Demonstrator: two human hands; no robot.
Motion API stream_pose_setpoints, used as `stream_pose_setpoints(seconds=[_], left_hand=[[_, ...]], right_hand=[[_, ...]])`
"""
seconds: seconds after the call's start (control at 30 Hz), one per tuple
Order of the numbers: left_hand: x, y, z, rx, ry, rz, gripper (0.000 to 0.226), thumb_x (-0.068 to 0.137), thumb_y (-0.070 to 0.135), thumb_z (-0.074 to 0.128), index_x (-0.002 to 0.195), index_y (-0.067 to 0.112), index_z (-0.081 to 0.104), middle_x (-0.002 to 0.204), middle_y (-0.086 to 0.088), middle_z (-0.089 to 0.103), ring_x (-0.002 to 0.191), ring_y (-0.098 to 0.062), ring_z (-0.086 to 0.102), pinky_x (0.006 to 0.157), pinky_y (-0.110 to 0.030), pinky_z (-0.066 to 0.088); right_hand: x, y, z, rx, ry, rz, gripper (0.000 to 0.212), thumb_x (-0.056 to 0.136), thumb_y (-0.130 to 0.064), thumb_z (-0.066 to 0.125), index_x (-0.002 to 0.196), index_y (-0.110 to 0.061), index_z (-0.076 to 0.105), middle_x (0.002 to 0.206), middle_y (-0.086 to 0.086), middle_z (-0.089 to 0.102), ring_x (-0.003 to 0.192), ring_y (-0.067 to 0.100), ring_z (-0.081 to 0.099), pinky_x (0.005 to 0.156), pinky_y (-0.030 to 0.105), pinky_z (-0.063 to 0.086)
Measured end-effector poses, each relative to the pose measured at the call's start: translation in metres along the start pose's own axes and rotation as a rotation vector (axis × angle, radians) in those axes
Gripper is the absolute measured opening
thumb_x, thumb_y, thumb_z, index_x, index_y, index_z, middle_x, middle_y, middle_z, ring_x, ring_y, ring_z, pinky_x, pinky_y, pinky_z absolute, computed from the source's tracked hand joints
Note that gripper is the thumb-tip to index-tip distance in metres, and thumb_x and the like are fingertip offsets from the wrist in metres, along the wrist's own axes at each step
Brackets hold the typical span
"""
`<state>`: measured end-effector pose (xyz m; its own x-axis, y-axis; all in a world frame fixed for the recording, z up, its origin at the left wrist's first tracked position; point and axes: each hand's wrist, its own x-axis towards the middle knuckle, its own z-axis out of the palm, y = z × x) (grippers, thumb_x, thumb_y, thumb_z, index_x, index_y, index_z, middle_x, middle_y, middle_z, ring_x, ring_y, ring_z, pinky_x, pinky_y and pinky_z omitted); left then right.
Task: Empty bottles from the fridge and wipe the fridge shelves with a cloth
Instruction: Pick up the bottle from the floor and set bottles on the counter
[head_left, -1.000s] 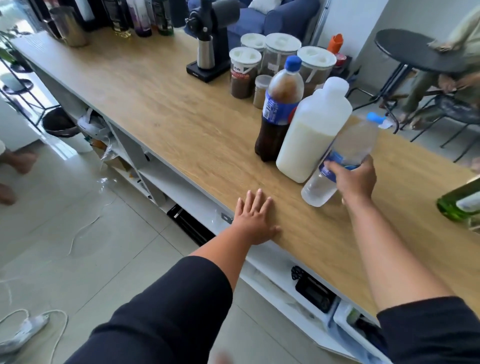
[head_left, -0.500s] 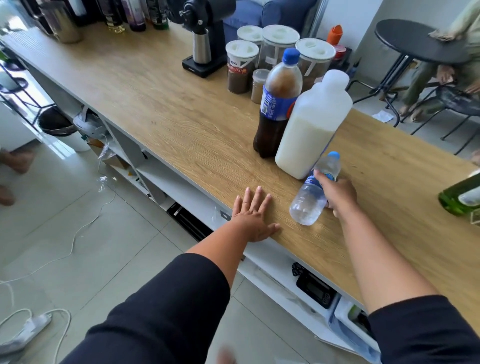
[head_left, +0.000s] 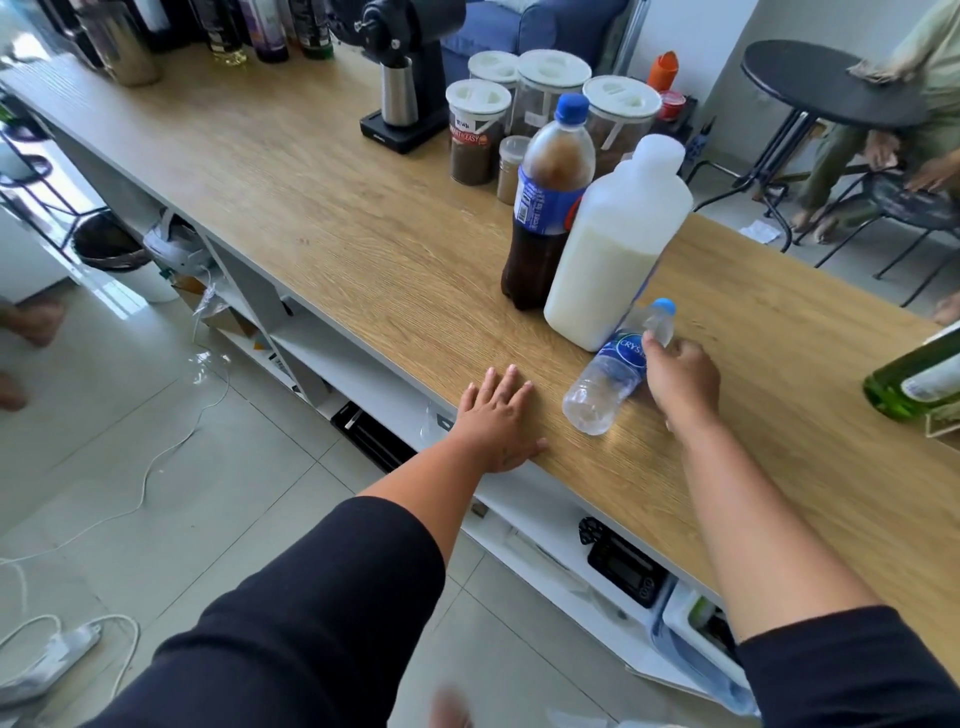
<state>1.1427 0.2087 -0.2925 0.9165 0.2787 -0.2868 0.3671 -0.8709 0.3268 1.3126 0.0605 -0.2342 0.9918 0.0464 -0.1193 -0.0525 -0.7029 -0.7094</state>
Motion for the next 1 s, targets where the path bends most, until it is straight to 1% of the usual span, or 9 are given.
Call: stream_pose_setpoints(seconds=[0.1, 0.17, 0.23, 0.37, 0.47, 0.57, 0.67, 0.73, 1.0], left_hand=[[-0.011, -0.006, -0.018, -0.077, 0.162, -0.009, 0.061, 0.093, 0.044, 0.049, 0.144, 0.014, 0.035, 0.156, -0.009, 0.027, 0.142, -0.03, 0.028, 0.111, -0.045, 0.029], [-0.027, -0.017, -0.033, -0.133, 0.31, -0.091, 0.046, 0.094, 0.032, 0.048, 0.136, 0.013, 0.047, 0.145, -0.006, 0.044, 0.128, -0.026, 0.045, 0.1, -0.039, 0.042], [-0.045, -0.03, -0.048, -0.151, 0.412, -0.183, 0.039, 0.094, 0.028, 0.048, 0.129, 0.012, 0.054, 0.135, -0.006, 0.052, 0.119, -0.026, 0.05, 0.09, -0.038, 0.046], [-0.112, -0.073, -0.071, -0.087, 0.542, -0.334, 0.03, 0.091, 0.025, 0.049, 0.114, 0.01, 0.061, 0.119, -0.007, 0.059, 0.106, -0.028, 0.056, 0.08, -0.038, 0.05], [-0.181, -0.109, -0.074, -0.089, 0.635, -0.456, 0.027, 0.088, 0.028, 0.05, 0.104, 0.012, 0.065, 0.109, -0.004, 0.062, 0.098, -0.027, 0.058, 0.073, -0.035, 0.049], [-0.276, -0.157, -0.055, -0.093, 0.633, -0.674, 0.029, 0.088, 0.033, 0.05, 0.103, 0.014, 0.064, 0.109, -0.003, 0.062, 0.099, -0.026, 0.059, 0.075, -0.035, 0.05], [-0.342, -0.189, -0.029, -0.172, 0.585, -0.857, 0.028, 0.087, 0.034, 0.05, 0.104, 0.015, 0.063, 0.111, -0.004, 0.06, 0.103, -0.027, 0.058, 0.078, -0.036, 0.049], [-0.428, -0.223, -0.003, -0.258, 0.587, -1.051, 0.028, 0.087, 0.033, 0.049, 0.103, 0.015, 0.063, 0.109, -0.004, 0.06, 0.103, -0.028, 0.059, 0.078, -0.036, 0.049], [-0.688, -0.282, 0.063, -0.354, 0.665, -1.557, 0.029, 0.086, 0.037, 0.052, 0.101, 0.017, 0.065, 0.107, -0.004, 0.064, 0.101, -0.027, 0.062, 0.079, -0.035, 0.049]], right_hand=[[-0.021, -0.015, -0.001, -0.098, 0.229, -0.321, 0.034, 0.086, -0.042, 0.054, 0.106, -0.017, 0.067, 0.099, 0.006, 0.069, 0.094, 0.028, 0.061, 0.071, 0.028, 0.038], [-0.045, -0.035, 0.009, -0.107, 0.248, -0.521, 0.026, 0.086, -0.036, 0.052, 0.096, -0.018, 0.069, 0.091, 0.003, 0.068, 0.089, 0.025, 0.06, 0.068, 0.028, 0.04], [-0.073, -0.055, 0.024, -0.14, 0.208, -0.67, 0.024, 0.086, -0.032, 0.053, 0.092, -0.016, 0.07, 0.088, 0.006, 0.068, 0.087, 0.027, 0.061, 0.068, 0.032, 0.045], [-0.142, -0.089, 0.071, -0.258, -0.01, -0.858, 0.025, 0.088, -0.03, 0.053, 0.098, -0.015, 0.071, 0.094, 0.01, 0.068, 0.088, 0.031, 0.062, 0.077, 0.039, 0.05], [-0.196, -0.104, 0.112, -0.437, -0.281, -0.89, 0.029, 0.089, -0.033, 0.051, 0.105, -0.018, 0.069, 0.104, 0.007, 0.068, 0.098, 0.03, 0.061, 0.088, 0.039, 0.044], [-0.28, -0.111, 0.16, -0.581, -0.557, -0.958, 0.033, 0.089, -0.036, 0.05, 0.113, -0.02, 0.066, 0.114, 0.008, 0.066, 0.107, 0.029, 0.06, 0.093, 0.039, 0.045], [-0.339, -0.106, 0.184, -0.679, -0.616, -1.043, 0.032, 0.089, -0.039, 0.052, 0.112, -0.021, 0.066, 0.115, 0.008, 0.065, 0.11, 0.027, 0.06, 0.091, 0.038, 0.044], [-0.424, -0.107, 0.217, -0.717, -0.708, -1.202, 0.031, 0.089, -0.04, 0.051, 0.111, -0.022, 0.065, 0.114, 0.006, 0.065, 0.109, 0.026, 0.06, 0.09, 0.037, 0.044], [-0.689, -0.113, 0.273, -0.754, -0.985, -1.642, 0.033, 0.09, -0.042, 0.048, 0.115, -0.027, 0.062, 0.118, 0.002, 0.066, 0.105, 0.027, 0.064, 0.086, 0.032, 0.045]])
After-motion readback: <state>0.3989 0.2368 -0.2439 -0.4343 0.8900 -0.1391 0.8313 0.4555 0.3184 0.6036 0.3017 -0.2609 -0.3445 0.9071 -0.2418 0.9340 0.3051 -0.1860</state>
